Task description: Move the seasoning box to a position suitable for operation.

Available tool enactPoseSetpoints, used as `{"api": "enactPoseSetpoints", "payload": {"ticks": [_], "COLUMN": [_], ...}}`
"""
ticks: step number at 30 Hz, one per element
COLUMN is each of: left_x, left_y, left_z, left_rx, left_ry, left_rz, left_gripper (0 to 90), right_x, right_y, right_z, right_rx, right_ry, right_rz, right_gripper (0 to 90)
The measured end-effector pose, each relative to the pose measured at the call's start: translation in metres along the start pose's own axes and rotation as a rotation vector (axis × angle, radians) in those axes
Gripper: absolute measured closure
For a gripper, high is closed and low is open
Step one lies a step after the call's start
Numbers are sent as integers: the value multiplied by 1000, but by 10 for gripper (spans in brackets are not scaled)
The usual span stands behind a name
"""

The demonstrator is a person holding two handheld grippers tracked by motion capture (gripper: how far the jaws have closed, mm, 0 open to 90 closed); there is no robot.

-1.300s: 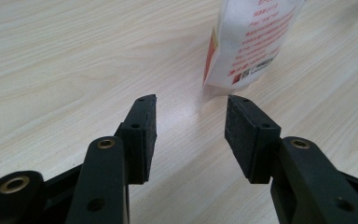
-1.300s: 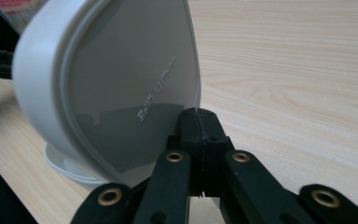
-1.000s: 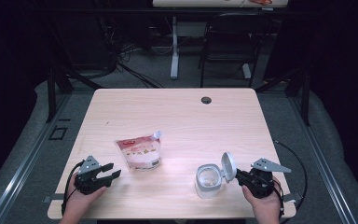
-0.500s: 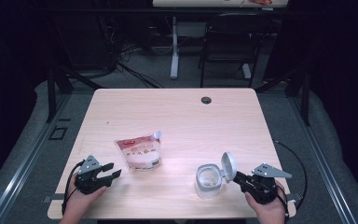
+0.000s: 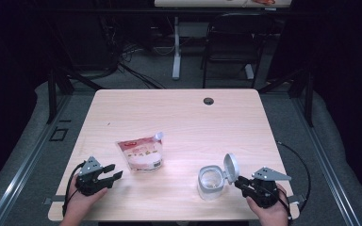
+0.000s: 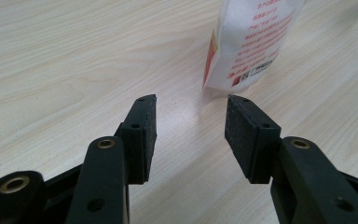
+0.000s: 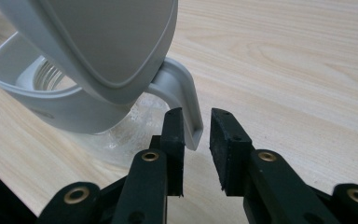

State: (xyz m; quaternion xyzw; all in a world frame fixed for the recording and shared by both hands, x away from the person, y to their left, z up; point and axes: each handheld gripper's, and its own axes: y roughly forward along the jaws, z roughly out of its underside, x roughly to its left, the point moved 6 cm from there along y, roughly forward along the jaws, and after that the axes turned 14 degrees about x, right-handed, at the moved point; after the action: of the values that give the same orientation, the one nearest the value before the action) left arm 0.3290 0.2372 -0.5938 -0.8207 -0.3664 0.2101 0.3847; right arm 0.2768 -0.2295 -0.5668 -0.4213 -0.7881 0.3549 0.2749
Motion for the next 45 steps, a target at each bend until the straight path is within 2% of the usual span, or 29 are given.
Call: {"api": "enactPoseSetpoints", "payload": {"ticks": [3,6,10,13,17,18,25,30,35,38,45], "left_x": [0,0,0,0,0,0,0,0,-1,-1,-1], "left_y": [0,0,0,0,0,0,0,1,1,1,2], "left_z": [0,0,0,0,0,0,0,0,0,0,0], "left_rx": [1,-4,-1,-2,-2,0,1,2,4,9,8], "left_ry": [-2,-1,-2,0,-2,-1,3,2,-1,3,2], "left_rz": [0,0,-2,-1,0,-1,-2,2,1,2,0], "left_gripper": [537,537,537,537,537,537,537,537,537,537,537], "right_x": [2,7,12,11,9,9,8,1,-2,-5,-8], "right_y": [3,7,13,15,16,17,20,25,28,30,33], "right_z": [0,-2,-5,-6,-9,-10,-14,-19,-24,-26,-31], "right_rx": [1,7,7,4,-10,-2,-15,-40,-42,-50,-49], "right_ry": [7,-9,-34,-39,-23,-41,-61,-36,-39,-24,-18], "right_rz": [-21,-25,4,27,23,37,72,19,31,11,5], "right_gripper": [745,738,734,778,796,803,810,792,790,785,782]}}
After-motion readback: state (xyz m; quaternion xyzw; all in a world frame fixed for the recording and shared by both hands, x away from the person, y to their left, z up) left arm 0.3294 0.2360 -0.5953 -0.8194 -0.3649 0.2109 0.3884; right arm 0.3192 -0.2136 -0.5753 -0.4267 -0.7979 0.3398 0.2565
